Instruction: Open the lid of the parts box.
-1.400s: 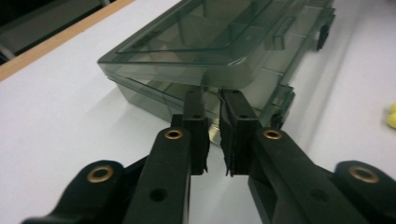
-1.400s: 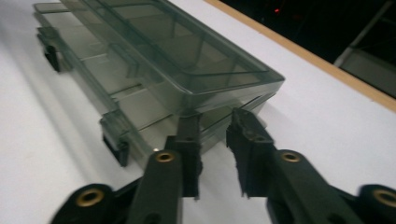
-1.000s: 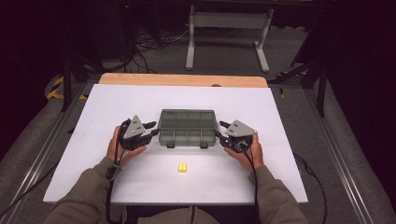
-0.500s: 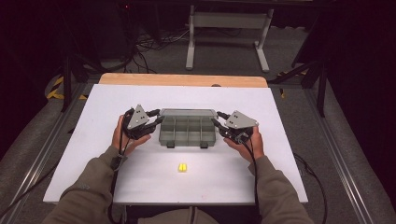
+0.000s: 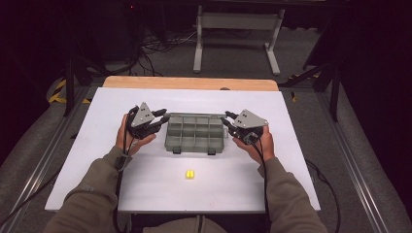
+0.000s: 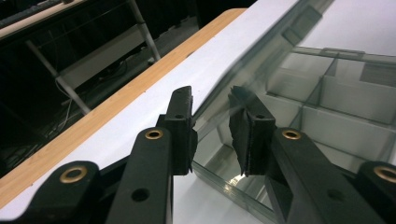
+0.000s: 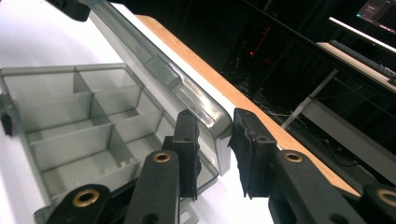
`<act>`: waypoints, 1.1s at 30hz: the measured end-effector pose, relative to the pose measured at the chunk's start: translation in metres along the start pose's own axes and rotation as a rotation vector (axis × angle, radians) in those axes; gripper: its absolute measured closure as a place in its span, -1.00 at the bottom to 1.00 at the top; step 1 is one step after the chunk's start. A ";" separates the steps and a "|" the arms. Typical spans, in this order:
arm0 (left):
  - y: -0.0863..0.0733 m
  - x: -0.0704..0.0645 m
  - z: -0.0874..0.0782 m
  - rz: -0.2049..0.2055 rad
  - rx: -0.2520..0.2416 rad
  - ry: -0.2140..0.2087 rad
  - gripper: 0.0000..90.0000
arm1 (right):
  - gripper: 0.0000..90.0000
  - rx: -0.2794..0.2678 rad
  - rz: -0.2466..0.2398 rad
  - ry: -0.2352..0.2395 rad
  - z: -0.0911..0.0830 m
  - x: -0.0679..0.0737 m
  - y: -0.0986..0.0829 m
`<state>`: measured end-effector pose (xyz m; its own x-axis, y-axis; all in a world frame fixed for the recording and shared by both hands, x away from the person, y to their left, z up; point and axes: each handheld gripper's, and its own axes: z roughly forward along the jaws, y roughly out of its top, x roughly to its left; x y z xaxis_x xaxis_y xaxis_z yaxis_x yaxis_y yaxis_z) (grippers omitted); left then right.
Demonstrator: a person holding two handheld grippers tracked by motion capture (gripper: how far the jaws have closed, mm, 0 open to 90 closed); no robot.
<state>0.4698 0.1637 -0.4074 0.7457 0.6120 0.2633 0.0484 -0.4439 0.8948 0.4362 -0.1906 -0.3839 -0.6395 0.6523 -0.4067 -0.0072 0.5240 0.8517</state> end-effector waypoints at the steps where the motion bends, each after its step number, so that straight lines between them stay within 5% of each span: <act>1: 0.001 0.002 0.000 -0.010 -0.005 -0.006 0.55 | 0.61 -0.003 0.006 -0.003 0.001 -0.003 0.002; 11: 0.010 0.014 0.007 -0.019 0.010 0.000 0.26 | 0.63 -0.002 0.075 0.003 0.013 -0.019 0.011; 28: 0.014 0.028 0.030 -0.076 0.027 -0.031 0.54 | 0.60 0.012 0.153 0.007 0.033 -0.036 0.018; 33: 0.011 0.033 0.035 -0.113 0.023 -0.023 0.60 | 0.58 -0.017 0.225 0.002 0.040 -0.042 0.016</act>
<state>0.5181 0.1562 -0.4011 0.7494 0.6443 0.1524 0.1483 -0.3876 0.9098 0.4939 -0.1875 -0.3669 -0.6282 0.7505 -0.2053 0.1225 0.3559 0.9265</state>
